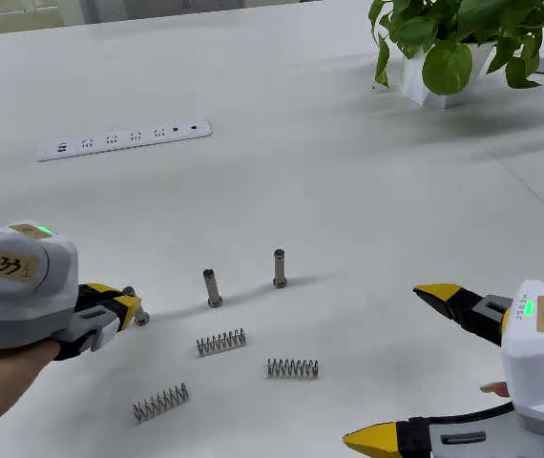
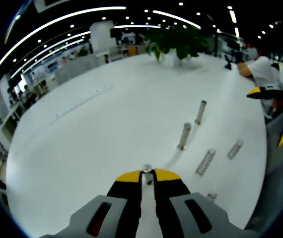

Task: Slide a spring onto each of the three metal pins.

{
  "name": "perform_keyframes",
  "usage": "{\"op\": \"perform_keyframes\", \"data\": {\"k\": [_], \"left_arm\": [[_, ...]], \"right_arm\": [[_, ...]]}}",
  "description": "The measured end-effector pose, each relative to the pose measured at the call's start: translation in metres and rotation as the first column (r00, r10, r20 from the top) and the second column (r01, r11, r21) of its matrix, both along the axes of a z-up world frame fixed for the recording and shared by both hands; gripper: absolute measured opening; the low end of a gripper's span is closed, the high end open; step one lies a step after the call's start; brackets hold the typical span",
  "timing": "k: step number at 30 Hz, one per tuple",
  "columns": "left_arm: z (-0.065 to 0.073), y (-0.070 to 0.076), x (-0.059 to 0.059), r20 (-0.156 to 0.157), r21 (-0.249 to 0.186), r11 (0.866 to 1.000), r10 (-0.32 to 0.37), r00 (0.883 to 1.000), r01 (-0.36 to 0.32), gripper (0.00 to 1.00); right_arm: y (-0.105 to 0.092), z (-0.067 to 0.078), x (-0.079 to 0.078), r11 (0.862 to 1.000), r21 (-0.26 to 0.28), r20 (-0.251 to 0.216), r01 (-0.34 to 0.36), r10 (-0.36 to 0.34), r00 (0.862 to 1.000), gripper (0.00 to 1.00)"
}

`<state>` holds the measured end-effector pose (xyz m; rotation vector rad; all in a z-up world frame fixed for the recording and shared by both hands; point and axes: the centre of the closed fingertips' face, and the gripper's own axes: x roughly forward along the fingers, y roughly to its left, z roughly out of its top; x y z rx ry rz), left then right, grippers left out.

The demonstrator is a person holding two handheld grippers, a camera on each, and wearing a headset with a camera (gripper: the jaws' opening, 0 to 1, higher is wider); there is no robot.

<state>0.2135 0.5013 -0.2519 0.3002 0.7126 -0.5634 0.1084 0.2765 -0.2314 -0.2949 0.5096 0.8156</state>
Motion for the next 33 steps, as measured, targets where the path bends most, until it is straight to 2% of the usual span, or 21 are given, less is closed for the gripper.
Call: {"op": "perform_keyframes", "data": {"k": [5,11,21,24,26,29,31,33], "left_arm": [[0.000,0.000,0.000,0.004,-0.008,1.000,0.000,1.000,0.000,0.09],[-0.005,-0.001,-0.002,-0.004,-0.006,1.000,-0.009,1.000,0.009,0.11],[-0.009,-0.002,-0.005,-0.011,-0.021,1.000,-0.001,1.000,0.001,0.23],[-0.011,-0.003,-0.009,-0.020,-0.051,0.999,0.011,1.000,-0.012,0.32],[-0.011,-0.003,-0.013,-0.019,-0.070,0.997,0.018,1.000,-0.019,0.41],[-0.016,0.000,-0.022,-0.062,-0.089,0.995,0.036,0.997,-0.041,0.57],[-0.015,0.004,-0.026,-0.051,-0.097,0.994,0.050,0.997,-0.054,0.70],[-0.015,0.006,-0.029,-0.039,-0.108,0.993,0.047,0.998,-0.051,0.78]], "right_arm": [[0.000,-0.001,-0.001,1.000,-0.003,-0.002,-0.002,0.002,1.000,0.98],[0.000,-0.001,-0.001,1.000,-0.007,-0.005,-0.003,0.003,1.000,0.98],[0.002,-0.004,-0.002,1.000,-0.014,-0.012,-0.011,0.011,1.000,0.99],[0.003,-0.004,-0.003,1.000,-0.014,-0.012,-0.015,0.015,1.000,0.99],[0.003,-0.004,-0.003,1.000,-0.015,-0.015,-0.017,0.017,1.000,0.99],[0.004,-0.004,-0.003,1.000,-0.015,-0.013,-0.021,0.021,1.000,0.99],[0.004,-0.004,-0.003,1.000,-0.016,-0.010,-0.022,0.022,1.000,0.99],[0.004,-0.004,-0.002,1.000,-0.017,-0.006,-0.023,0.022,1.000,0.99]]}}
